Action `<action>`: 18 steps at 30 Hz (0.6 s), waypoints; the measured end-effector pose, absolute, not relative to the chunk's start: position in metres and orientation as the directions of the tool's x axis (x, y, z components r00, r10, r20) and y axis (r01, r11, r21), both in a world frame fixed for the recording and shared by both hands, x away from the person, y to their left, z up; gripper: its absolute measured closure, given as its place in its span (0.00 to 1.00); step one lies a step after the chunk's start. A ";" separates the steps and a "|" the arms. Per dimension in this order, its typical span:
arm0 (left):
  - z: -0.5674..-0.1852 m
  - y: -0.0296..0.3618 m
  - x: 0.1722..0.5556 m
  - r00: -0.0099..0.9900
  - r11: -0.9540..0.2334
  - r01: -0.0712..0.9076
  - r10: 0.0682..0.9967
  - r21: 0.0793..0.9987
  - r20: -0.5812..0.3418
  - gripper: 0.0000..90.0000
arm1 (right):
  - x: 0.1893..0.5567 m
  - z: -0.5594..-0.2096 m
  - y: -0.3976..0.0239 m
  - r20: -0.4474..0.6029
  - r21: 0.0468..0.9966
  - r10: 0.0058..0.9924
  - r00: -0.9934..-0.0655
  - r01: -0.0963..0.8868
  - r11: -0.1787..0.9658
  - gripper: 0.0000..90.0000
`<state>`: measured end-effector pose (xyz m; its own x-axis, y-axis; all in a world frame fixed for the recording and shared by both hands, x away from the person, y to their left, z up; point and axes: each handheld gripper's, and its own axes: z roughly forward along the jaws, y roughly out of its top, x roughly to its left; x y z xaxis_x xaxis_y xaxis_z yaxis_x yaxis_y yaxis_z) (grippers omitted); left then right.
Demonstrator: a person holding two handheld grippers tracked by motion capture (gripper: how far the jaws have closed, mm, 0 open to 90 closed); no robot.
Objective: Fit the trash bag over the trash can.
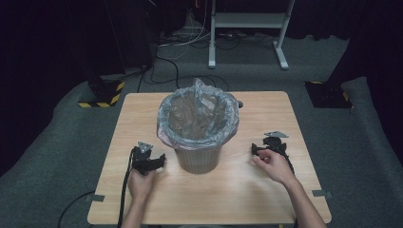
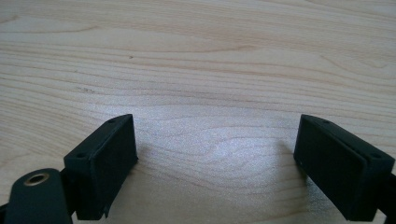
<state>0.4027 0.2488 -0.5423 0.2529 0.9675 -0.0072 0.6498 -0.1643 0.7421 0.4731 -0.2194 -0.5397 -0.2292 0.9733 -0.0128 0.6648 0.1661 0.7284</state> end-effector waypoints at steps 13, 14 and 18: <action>-0.542 0.249 0.403 0.253 -0.166 0.649 0.967 0.742 -0.005 0.26 | 0.473 -0.540 -0.219 -0.013 0.728 0.973 -0.229 0.665 0.166 0.14; -0.542 0.249 0.403 0.253 -0.164 0.650 0.968 0.742 -0.007 0.26 | 0.473 -0.540 -0.219 -0.013 0.728 0.973 -0.229 0.665 0.166 0.14; -0.542 0.249 0.403 0.255 -0.169 0.650 0.967 0.741 -0.003 0.26 | 0.473 -0.540 -0.221 -0.006 0.729 0.973 -0.232 0.664 0.163 0.15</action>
<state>0.4028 0.2491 -0.5421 0.2549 0.9670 -0.0027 0.6499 -0.1693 0.7409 0.4728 -0.2207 -0.5397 -0.2322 0.9727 -0.0064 0.6643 0.1634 0.7294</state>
